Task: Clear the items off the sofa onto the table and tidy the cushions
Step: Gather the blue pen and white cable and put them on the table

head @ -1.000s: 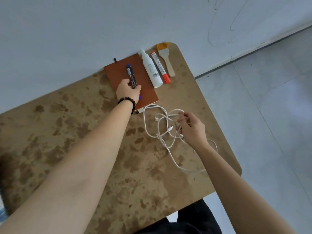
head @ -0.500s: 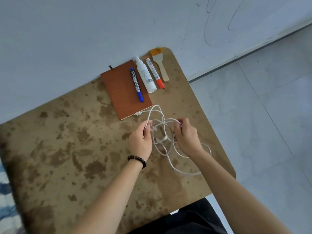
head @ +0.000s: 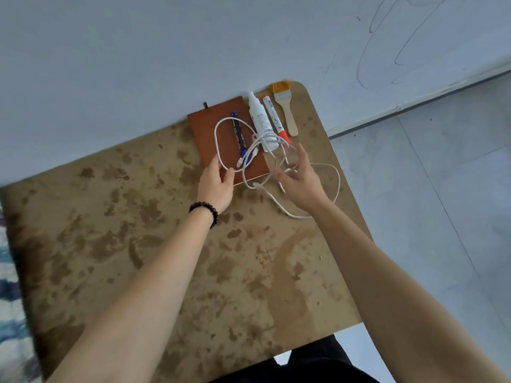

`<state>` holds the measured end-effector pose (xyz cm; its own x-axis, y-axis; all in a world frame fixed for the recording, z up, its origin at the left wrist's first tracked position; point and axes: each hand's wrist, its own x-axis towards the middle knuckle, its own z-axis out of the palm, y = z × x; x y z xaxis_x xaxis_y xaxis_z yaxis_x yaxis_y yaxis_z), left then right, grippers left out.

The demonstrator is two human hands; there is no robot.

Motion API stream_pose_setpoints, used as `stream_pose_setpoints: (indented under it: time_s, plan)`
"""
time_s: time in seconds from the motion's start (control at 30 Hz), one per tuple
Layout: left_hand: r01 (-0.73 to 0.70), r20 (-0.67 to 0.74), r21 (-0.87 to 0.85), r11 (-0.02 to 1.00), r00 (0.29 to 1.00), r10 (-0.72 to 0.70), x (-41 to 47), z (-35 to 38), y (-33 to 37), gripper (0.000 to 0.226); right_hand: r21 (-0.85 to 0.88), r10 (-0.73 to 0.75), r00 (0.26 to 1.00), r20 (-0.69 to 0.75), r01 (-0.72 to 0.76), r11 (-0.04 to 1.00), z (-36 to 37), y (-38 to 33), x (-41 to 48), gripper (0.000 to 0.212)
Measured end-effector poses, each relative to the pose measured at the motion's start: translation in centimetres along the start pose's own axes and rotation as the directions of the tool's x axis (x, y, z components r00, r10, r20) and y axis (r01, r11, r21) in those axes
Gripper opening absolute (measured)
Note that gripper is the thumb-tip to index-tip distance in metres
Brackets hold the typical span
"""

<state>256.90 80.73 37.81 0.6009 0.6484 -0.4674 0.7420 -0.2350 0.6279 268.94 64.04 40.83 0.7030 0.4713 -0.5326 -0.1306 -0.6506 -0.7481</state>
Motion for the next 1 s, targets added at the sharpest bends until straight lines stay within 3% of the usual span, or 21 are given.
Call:
stream_pose_setpoints:
  time_s: [0.13,0.27,0.37,0.47,0.57,0.73,0.87,1.0]
  plan:
    - [-0.02,-0.064,-0.09,0.996,0.998,0.014,-4.0,-1.2,0.6,0.054,-0.099,-0.06,0.997,-0.047,0.055,0.994,-0.4,-0.4,-2.6,0.098]
    - [-0.102,-0.162,-0.199,0.975,0.984,0.07,-10.2,-3.9,1.7,0.051,-0.176,-0.164,0.981,-0.099,0.145,0.974,-2.9,-1.9,-7.4,0.074]
    - [-0.14,-0.254,-0.224,0.964,0.964,0.081,-15.6,-5.7,2.1,0.052,-0.122,-0.282,0.952,-0.12,0.268,0.956,-5.0,-2.9,-11.8,0.055]
    - [-0.151,-0.381,-0.292,0.944,0.924,0.03,-23.2,-6.0,2.1,0.052,0.032,-0.379,0.924,-0.046,0.381,0.924,-6.4,-1.9,-16.5,0.041]
    - [-0.059,-0.486,-0.384,0.921,0.861,-0.148,-31.5,-3.5,0.8,0.05,0.083,-0.371,0.917,0.148,0.363,0.928,-6.5,1.6,-19.7,0.036]
    - [0.17,-0.543,-0.569,0.805,0.658,-0.522,-43.6,2.8,-1.6,0.04,0.023,-0.338,0.827,0.45,0.367,0.93,-4.4,6.0,-23.3,0.038]
    - [0.145,-0.662,-0.621,0.771,0.43,-0.614,-51.6,3.1,-3.1,0.044,0.047,-0.386,0.673,0.63,0.464,0.885,-1.2,4.5,-27.3,0.045]
    - [0.067,-0.734,-0.654,0.753,0.185,-0.654,-60.0,2.9,-4.3,0.047,0.109,-0.461,0.465,0.756,0.604,0.789,3.4,2.4,-33.1,0.049]
